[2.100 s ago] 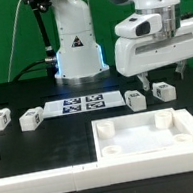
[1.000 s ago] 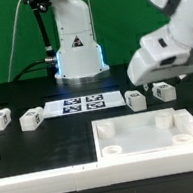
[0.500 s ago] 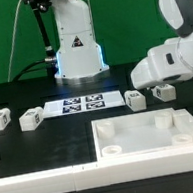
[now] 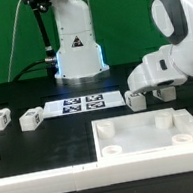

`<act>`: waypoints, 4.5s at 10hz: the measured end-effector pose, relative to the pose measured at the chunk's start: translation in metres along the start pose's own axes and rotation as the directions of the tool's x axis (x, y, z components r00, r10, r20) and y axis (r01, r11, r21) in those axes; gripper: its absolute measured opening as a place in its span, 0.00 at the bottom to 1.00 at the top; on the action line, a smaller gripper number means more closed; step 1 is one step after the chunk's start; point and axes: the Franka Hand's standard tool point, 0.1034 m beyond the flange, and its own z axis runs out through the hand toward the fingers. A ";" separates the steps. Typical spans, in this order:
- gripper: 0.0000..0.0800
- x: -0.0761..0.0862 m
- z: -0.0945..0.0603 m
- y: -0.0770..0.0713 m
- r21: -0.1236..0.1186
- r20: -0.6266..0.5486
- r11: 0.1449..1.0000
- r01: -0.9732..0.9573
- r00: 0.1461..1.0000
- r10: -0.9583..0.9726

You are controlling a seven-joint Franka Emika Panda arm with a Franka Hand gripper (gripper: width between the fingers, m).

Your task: Assemble one leg

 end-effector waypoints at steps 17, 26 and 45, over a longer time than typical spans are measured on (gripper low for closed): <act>0.36 -0.014 -0.040 0.019 0.017 -0.068 0.998 0.065 0.996 -0.064; 0.36 -0.010 -0.094 0.039 0.022 -0.606 0.996 0.087 0.793 -0.056; 0.36 0.060 -0.229 0.133 -0.074 -0.930 0.990 0.121 0.351 -0.113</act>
Offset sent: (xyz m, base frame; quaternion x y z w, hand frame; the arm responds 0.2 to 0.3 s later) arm 0.0000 0.0000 0.0000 0.0000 0.0000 0.0000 1.0000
